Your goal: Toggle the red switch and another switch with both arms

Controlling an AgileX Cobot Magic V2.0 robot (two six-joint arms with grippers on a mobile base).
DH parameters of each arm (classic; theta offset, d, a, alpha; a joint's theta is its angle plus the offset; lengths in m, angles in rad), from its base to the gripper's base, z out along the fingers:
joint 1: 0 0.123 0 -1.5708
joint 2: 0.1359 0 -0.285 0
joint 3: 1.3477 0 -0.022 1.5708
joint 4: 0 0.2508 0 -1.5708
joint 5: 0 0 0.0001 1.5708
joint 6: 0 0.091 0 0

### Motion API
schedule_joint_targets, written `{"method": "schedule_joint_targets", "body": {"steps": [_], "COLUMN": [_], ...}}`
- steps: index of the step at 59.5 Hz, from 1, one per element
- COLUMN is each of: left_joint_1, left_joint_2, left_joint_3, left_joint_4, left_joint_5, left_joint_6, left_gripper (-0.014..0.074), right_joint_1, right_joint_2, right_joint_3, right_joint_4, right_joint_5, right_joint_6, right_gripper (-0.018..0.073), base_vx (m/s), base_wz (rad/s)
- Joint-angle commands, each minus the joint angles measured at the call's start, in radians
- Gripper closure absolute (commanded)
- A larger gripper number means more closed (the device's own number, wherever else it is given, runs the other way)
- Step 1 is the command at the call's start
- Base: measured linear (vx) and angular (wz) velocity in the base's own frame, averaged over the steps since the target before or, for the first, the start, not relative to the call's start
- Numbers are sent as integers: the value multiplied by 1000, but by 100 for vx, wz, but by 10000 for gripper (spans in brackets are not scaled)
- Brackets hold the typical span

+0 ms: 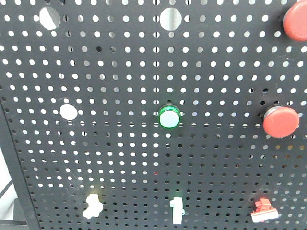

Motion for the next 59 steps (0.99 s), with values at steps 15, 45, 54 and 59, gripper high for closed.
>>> {"method": "schedule_joint_targets", "body": {"steps": [15,45,54,59], "left_joint_1": [2,2,2,2], "left_joint_2": [-19,-19,-19,-18], "left_joint_3": [19,19,19,19], "left_joint_4": [0,0,0,0], "left_joint_5": [-74,-74,-74,-74], "left_joint_6": [-9,-9,-9,-9], "left_gripper": [594,594,594,594], "right_joint_1": [-4,-5,-5,-5], "right_joint_2": [13,5,-89,-130], "right_joint_3": [-30,415,458,458], "right_joint_4": [0,-56,-59,-90], "right_joint_5": [-81,-527,-517,-527], "right_joint_6": [2,82,88,88], "right_gripper": [566,566,566,566], "base_vx": [0,0,0,0], "base_wz": [0,0,0,0]}}
